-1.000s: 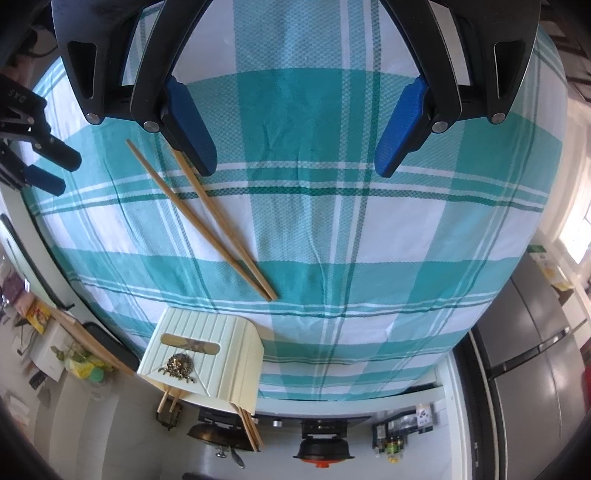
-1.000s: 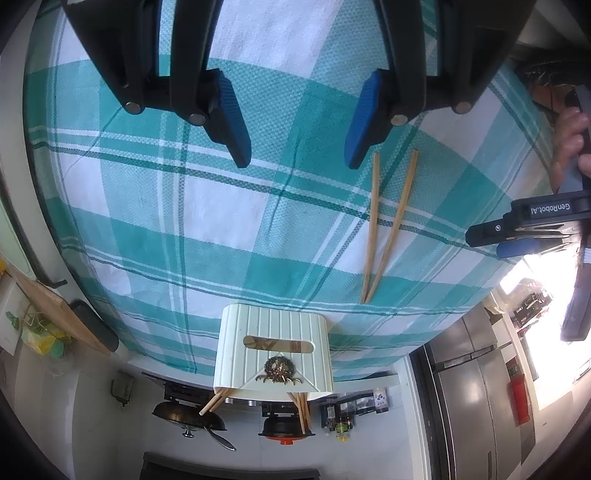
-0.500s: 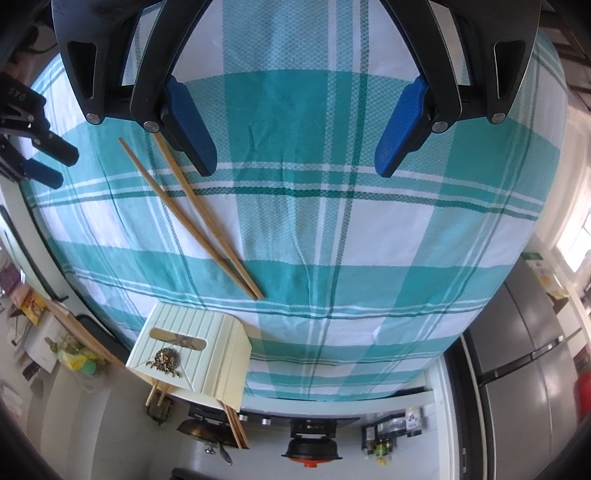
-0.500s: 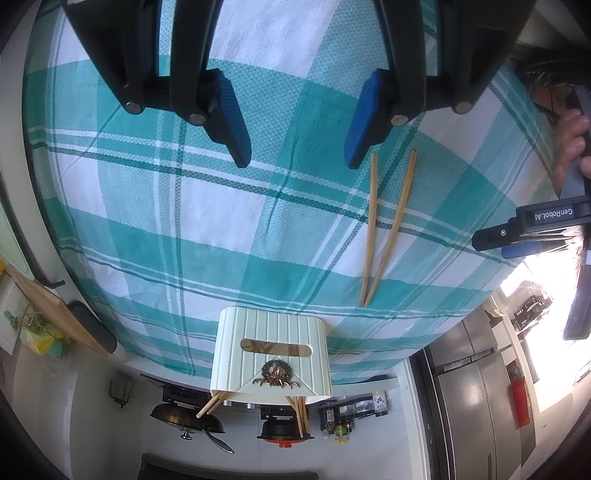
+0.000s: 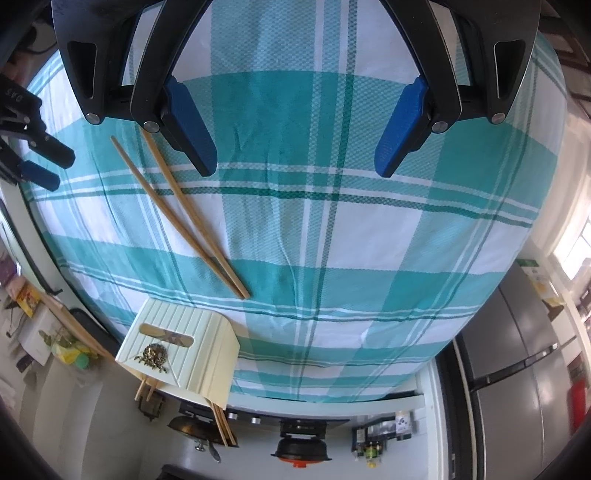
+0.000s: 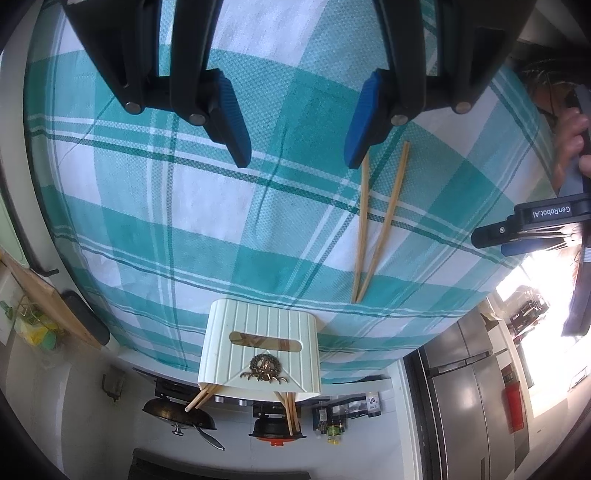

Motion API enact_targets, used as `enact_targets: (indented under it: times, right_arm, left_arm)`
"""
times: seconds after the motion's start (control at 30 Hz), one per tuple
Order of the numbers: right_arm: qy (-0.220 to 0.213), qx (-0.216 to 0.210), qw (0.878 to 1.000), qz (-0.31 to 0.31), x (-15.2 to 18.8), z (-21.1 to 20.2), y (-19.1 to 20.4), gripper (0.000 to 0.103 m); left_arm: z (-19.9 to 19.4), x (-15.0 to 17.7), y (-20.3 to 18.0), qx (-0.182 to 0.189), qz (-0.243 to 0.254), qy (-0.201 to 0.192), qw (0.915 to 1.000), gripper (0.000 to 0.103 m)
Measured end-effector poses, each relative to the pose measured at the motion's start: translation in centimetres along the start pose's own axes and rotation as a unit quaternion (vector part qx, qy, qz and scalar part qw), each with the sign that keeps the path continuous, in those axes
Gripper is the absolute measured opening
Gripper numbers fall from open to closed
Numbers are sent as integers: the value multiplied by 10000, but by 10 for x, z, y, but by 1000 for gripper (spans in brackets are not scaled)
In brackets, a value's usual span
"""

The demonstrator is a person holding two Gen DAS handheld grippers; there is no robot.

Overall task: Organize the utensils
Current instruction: 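Move both open tools back over the last two chopsticks on the cloth, then close the right tool on a wooden chopstick while the left tool approaches the other chopstick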

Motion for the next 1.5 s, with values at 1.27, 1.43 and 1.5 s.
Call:
enact_targets:
  times: [1.27, 1.43, 1.5]
  right_arm:
    - [732, -338, 9967, -96, -26, 94, 23, 7]
    - [738, 271, 9955, 529, 9, 58, -28, 7]
    - [787, 294, 9947, 591, 24, 44, -33, 7]
  left_arm:
    - [-3, 8, 13, -23, -174, 69, 9998, 88]
    - [1, 10, 1, 63, -31, 113, 9999, 88]
    - [7, 11, -6, 176, -14, 197, 9997, 88]
Point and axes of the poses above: each gripper's, at about its wrist camera, not at the fingertips, and z roughly the way its jaws point, y to its left, x to its underside, the point moved 10 cm from there along z, roughly the way its jaws point, and after that the axes turned 5 degrees about -y, right-handed, at the moved point
